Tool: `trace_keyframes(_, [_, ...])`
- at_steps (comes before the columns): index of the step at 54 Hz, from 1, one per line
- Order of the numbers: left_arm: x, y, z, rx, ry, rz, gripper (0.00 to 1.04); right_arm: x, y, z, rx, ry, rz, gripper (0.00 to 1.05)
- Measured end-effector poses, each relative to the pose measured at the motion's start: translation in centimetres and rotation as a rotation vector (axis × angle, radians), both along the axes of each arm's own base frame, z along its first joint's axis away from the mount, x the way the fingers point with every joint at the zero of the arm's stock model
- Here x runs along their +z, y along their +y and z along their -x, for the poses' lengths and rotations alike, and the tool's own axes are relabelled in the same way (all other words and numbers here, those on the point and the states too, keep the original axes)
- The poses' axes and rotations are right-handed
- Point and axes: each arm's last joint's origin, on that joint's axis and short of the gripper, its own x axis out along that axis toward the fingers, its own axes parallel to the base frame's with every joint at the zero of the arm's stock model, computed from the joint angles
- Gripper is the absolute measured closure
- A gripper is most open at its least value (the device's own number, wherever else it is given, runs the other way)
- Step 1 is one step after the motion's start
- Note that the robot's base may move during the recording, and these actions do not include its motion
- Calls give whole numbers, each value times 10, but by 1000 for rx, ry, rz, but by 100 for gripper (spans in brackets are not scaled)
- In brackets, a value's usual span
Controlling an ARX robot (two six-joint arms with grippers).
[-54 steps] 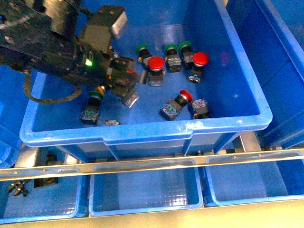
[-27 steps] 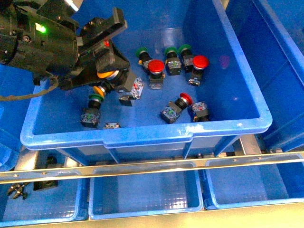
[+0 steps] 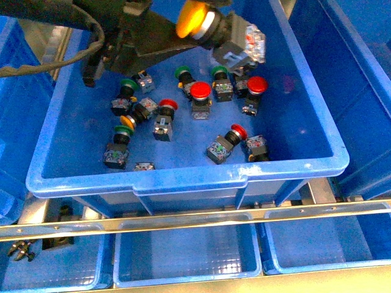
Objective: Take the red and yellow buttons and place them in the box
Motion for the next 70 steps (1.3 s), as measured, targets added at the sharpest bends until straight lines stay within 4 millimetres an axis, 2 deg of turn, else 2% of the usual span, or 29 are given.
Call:
trace_keyframes(13, [6, -28, 25, -175, 12, 4, 70, 0, 0, 0, 0, 0, 0, 7])
trace_keyframes(23, [-3, -28, 28, -250, 5, -76, 70, 0, 0, 0, 0, 0, 0, 7])
trace_keyframes(32, [-4, -24, 19, -251, -30, -107, 70, 0, 0, 0, 0, 0, 0, 7])
trace_keyframes(34, [-3, -23, 15, -246, -42, -111, 70, -2, 0, -1, 55, 124, 51, 7])
trace_keyframes(36, [-2, -21, 12, -238, -49, -115, 70, -1, -3, -2, 132, 335, 108, 7])
trace_keyframes(39, [0, -21, 10, -233, -55, -115, 70, -1, -6, -6, 187, 487, 155, 7])
trace_keyframes(44, [4, -21, 8, -233, -71, -113, 70, -1, -10, -17, 304, 598, 258, 7])
trace_keyframes(59, [5, -25, 9, -241, -76, -113, 70, 4, -5, -44, 408, 542, 476, 7])
trace_keyframes(70, [4, -32, 14, -253, -77, -101, 70, 7, 2, -67, 453, 480, 548, 7])
